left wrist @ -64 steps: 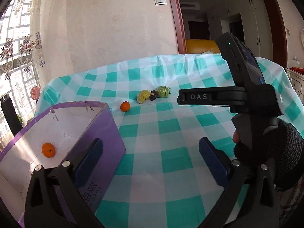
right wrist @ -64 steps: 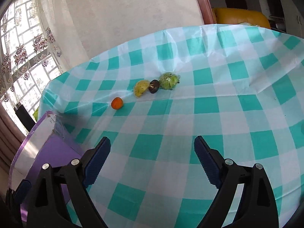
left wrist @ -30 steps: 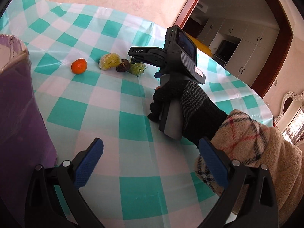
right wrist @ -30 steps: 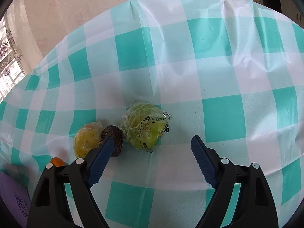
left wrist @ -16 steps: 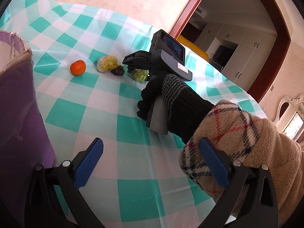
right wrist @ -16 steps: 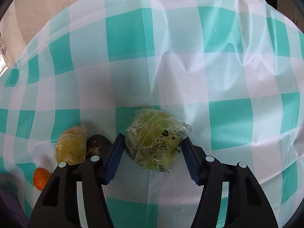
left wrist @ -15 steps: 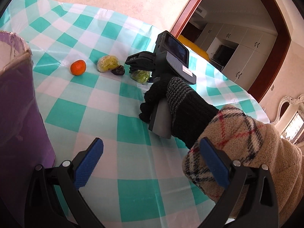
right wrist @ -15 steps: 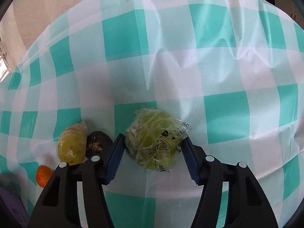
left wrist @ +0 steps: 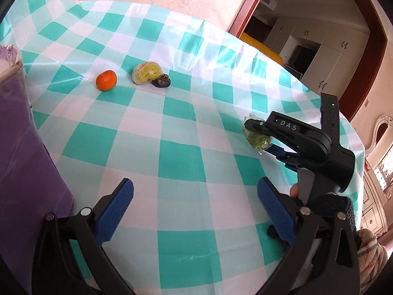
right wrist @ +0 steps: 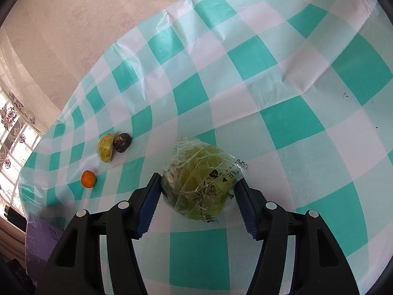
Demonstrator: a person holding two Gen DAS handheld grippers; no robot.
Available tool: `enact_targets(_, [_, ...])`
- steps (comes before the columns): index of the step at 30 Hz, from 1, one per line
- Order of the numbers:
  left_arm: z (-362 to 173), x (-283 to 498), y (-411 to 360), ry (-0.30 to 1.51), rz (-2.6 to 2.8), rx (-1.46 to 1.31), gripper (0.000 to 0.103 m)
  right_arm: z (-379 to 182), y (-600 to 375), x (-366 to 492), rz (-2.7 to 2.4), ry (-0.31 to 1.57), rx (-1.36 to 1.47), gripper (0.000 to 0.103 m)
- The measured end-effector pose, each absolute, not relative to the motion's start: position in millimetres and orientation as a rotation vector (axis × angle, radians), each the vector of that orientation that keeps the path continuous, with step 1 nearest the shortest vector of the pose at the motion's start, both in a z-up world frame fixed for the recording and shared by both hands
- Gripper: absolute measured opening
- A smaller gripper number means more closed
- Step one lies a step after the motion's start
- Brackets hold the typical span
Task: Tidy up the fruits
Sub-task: 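Grasp the tangerine with the left tool while the right tool holds the melon half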
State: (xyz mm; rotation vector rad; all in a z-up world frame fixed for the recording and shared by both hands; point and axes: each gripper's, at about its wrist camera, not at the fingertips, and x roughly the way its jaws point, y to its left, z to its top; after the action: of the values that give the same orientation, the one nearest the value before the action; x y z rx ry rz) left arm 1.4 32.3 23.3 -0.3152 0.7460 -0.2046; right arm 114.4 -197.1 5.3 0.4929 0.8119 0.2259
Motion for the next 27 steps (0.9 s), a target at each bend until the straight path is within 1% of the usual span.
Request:
enact_targets(4, [22.4,18.7,16.7,0.769,-0.12,-0.23,0.101,5.6,-199.7,104.9,0.24,0.793,0.515,0.059])
enact_targets(8, [21.7,52.2,20.2,0.764,-0.005,-0.255,0.101,10.2,-191.3,106.7,0.274,0.788,0.467,0.059])
enact_targets(16, [25.8,140.1,62.2,0.752,0.347,-0.303,0.1,10.0,-187.7,108.7,0.295,0.794,0.453,0.059])
enact_targets(21, [20.8,171.4,96.0,0.769,0.477,-0.409,0.1,11.4,-182.6,108.8,0.306,0.793,0.429,0.059])
enact_targets(23, [16.4,180.5,110.0,0.787,0.501,-0.457,0.096,12.1,-180.7,108.4,0.311,0.792,0.419,0.059])
enact_targets(24, [13.9,184.1,116.6,0.798,0.508,-0.479,0.092,12.2,-179.9,108.4,0.313,0.793,0.415,0.059])
enact_targets(26, [13.9,189.1,124.1,0.795,0.522,-0.483,0.091,11.9,-178.8,109.1,0.314,0.798,0.41,0.059])
enact_targets(27, [14.3,191.7,125.4,0.799,0.522,-0.472,0.09,11.8,-178.6,109.3,0.314,0.799,0.408,0.059])
